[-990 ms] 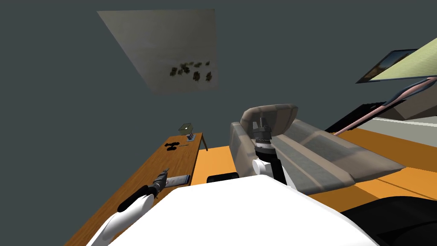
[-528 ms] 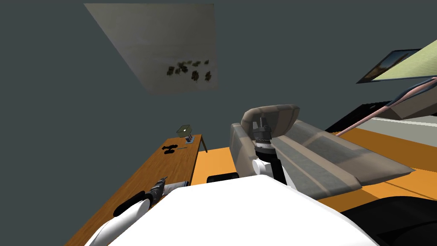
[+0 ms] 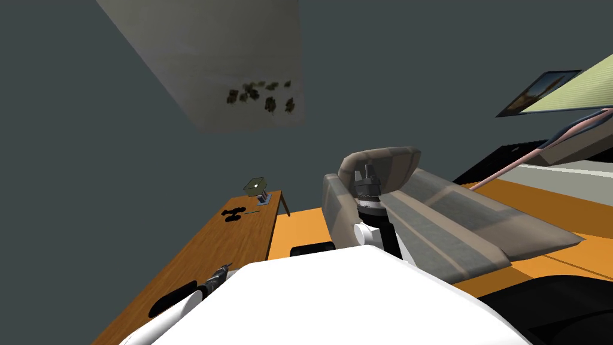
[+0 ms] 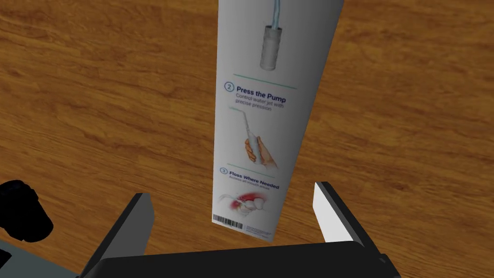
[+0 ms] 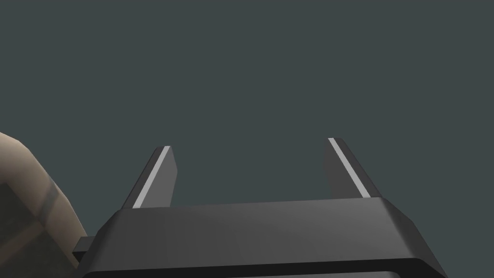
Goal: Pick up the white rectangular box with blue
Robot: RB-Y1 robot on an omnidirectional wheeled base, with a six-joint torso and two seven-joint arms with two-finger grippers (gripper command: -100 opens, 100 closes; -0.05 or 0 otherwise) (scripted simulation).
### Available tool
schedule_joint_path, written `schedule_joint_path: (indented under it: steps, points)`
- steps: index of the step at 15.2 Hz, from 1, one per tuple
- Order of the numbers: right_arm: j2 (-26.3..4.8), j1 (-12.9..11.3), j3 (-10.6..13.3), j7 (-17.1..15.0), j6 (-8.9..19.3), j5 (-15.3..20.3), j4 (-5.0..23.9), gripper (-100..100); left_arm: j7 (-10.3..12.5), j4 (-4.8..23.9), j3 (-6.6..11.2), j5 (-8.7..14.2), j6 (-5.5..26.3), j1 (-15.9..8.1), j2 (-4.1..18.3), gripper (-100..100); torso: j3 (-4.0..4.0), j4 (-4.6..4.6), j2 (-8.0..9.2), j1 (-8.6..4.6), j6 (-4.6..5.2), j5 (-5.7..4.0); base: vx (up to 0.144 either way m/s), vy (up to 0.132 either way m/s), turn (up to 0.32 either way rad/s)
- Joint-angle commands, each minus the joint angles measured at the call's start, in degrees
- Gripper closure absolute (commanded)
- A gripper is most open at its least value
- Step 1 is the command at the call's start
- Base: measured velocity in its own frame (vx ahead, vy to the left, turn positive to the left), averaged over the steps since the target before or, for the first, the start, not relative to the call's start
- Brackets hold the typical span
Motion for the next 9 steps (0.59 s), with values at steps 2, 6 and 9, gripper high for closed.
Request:
schedule_joint_path:
  steps: [2, 6, 9]
  points:
    - [0.0, 0.0, 0.0, 0.0, 0.0, 0.0, 0.0, 0, 0.18, 0.68, -0.03, 1.45, 2.91, 0.73, 0.38, -100, 0.01, 0.0, 0.02, 0.03, 0.0, 0.0, 0.057, 0.02, -0.061]
    - [0.0, 0.0, 0.0, 0.0, 0.0, 0.0, 0.0, 0, 0.21, 1.99, -0.21, 3.77, 6.67, 1.99, 0.83, -100, -0.01, 0.0, -0.02, 0.01, 0.0, 0.0, 0.081, 0.018, -0.048]
    - [0.0, 0.0, 0.0, 0.0, 0.0, 0.0, 0.0, 0, 0.23, 2.78, -0.33, 5.14, 8.88, 2.71, 1.09, -100, -0.03, -0.01, -0.06, 0.05, 0.0, 0.01, 0.083, 0.025, -0.068]
